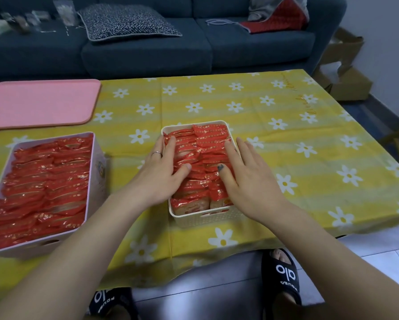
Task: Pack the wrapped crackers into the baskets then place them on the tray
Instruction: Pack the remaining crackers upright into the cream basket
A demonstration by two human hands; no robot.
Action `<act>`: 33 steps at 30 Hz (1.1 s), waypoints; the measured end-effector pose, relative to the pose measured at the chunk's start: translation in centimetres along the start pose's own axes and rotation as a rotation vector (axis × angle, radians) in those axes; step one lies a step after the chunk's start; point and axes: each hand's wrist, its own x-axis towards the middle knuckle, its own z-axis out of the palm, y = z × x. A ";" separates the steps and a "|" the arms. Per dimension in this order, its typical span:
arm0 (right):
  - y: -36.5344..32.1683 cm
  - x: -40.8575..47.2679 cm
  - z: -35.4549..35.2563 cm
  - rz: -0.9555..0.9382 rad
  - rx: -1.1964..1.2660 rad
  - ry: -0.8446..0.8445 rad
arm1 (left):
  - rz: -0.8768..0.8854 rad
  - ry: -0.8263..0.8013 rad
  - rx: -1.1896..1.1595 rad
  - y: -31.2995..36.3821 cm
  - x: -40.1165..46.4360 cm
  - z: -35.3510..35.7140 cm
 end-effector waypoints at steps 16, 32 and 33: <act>1.1 1.7 0.6 0.349 0.676 -0.104 | -0.267 0.219 -0.726 0.8 0.9 2.8; 1.2 2.0 1.9 0.292 0.457 -0.037 | -0.311 0.214 -0.660 -0.1 1.6 0.8; 1.4 2.0 2.0 0.295 0.454 -0.036 | -0.306 0.200 -0.690 0.1 1.5 0.8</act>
